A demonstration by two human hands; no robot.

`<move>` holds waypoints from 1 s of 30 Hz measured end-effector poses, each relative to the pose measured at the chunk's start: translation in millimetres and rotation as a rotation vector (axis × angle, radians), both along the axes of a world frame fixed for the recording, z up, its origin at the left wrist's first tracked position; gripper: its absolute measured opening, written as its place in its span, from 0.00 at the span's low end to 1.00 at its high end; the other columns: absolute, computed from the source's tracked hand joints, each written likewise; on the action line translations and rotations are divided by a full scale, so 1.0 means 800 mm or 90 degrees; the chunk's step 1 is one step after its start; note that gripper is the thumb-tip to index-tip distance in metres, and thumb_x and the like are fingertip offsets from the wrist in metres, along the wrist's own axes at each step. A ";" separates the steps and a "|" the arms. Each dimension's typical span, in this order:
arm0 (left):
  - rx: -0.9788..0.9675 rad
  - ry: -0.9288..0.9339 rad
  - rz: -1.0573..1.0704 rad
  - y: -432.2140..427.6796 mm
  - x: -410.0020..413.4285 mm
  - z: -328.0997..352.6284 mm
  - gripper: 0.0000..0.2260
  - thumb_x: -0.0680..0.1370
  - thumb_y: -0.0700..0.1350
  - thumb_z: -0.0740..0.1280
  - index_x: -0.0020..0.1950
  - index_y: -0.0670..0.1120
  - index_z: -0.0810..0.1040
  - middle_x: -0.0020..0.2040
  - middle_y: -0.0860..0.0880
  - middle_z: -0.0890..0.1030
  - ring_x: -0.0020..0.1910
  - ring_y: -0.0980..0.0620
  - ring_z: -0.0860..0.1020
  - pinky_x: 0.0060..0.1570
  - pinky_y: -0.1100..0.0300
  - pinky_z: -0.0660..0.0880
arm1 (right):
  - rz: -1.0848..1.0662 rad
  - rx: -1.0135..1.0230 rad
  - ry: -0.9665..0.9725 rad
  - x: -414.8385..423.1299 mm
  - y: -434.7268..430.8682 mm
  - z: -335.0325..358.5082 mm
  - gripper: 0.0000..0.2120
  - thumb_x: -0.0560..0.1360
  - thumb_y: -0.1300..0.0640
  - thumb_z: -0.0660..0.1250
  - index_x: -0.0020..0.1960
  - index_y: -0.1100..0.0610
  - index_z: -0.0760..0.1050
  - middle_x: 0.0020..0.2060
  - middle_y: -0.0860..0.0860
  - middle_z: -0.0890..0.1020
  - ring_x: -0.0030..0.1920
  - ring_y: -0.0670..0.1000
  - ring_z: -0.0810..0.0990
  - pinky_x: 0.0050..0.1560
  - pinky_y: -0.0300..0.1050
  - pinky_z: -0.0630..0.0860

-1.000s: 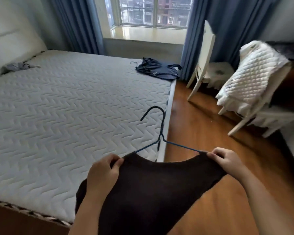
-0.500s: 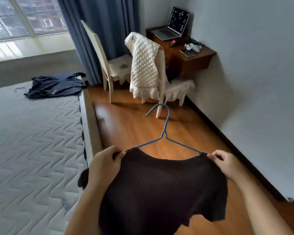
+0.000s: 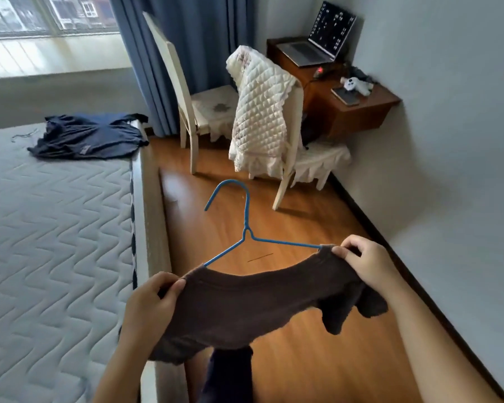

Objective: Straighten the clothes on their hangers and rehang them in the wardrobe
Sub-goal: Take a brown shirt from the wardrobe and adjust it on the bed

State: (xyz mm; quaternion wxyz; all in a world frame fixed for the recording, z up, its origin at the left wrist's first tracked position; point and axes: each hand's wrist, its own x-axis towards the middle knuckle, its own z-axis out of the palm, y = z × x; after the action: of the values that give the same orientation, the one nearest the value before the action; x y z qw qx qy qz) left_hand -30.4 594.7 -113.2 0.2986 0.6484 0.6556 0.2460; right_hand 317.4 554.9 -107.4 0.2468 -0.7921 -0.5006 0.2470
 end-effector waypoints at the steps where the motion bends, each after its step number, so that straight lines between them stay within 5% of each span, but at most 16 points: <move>1: -0.008 -0.003 0.016 0.020 -0.006 -0.006 0.10 0.75 0.42 0.66 0.35 0.54 0.75 0.33 0.57 0.77 0.36 0.61 0.74 0.35 0.70 0.66 | 0.018 0.008 -0.007 -0.006 0.032 0.000 0.09 0.74 0.53 0.67 0.38 0.57 0.75 0.34 0.49 0.79 0.39 0.49 0.77 0.38 0.39 0.72; 5: -0.033 -0.004 0.072 0.120 -0.033 -0.020 0.05 0.75 0.43 0.66 0.41 0.46 0.79 0.37 0.48 0.81 0.38 0.53 0.76 0.38 0.58 0.72 | 0.062 0.028 -0.021 -0.033 0.164 0.004 0.08 0.73 0.54 0.68 0.38 0.57 0.75 0.32 0.45 0.76 0.36 0.43 0.74 0.34 0.32 0.66; 11: -0.013 0.000 0.178 0.248 -0.094 -0.004 0.04 0.75 0.42 0.67 0.40 0.46 0.79 0.36 0.51 0.80 0.37 0.52 0.76 0.36 0.67 0.67 | 0.174 0.025 -0.009 -0.095 0.348 0.009 0.08 0.73 0.53 0.68 0.39 0.57 0.75 0.35 0.48 0.78 0.38 0.47 0.74 0.37 0.32 0.67; 16: -0.028 0.011 0.237 0.316 -0.112 -0.006 0.04 0.74 0.42 0.67 0.40 0.45 0.80 0.35 0.52 0.80 0.37 0.59 0.74 0.37 0.67 0.68 | 0.217 -0.014 0.028 -0.118 0.447 -0.023 0.08 0.73 0.53 0.68 0.39 0.56 0.75 0.34 0.47 0.77 0.40 0.49 0.75 0.37 0.35 0.67; 19: -0.040 0.018 0.267 0.365 -0.111 -0.010 0.04 0.75 0.43 0.67 0.41 0.46 0.80 0.36 0.51 0.80 0.37 0.55 0.75 0.37 0.61 0.68 | 0.253 -0.027 0.034 -0.123 0.520 -0.033 0.08 0.73 0.52 0.68 0.39 0.55 0.75 0.33 0.45 0.77 0.40 0.49 0.75 0.38 0.33 0.68; 24: -0.019 0.011 0.355 0.463 -0.097 -0.026 0.04 0.74 0.43 0.67 0.39 0.46 0.79 0.35 0.53 0.80 0.38 0.54 0.75 0.38 0.59 0.66 | 0.327 -0.004 0.038 -0.125 0.675 -0.047 0.08 0.73 0.52 0.68 0.42 0.58 0.77 0.39 0.53 0.81 0.43 0.53 0.77 0.44 0.46 0.71; 30: -0.047 -0.025 0.502 0.555 -0.069 -0.017 0.05 0.74 0.43 0.68 0.37 0.47 0.79 0.36 0.51 0.81 0.39 0.50 0.76 0.38 0.58 0.67 | 0.481 -0.042 0.009 -0.140 0.853 -0.030 0.09 0.73 0.52 0.67 0.38 0.56 0.75 0.34 0.49 0.78 0.39 0.50 0.75 0.36 0.36 0.67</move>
State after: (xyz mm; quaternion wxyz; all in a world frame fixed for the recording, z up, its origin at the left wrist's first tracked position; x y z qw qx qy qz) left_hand -85.9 1038.6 -127.1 0.2163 0.3308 0.8571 0.3305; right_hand 205.5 1237.0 -131.5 0.1159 -0.5574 -0.7477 0.3418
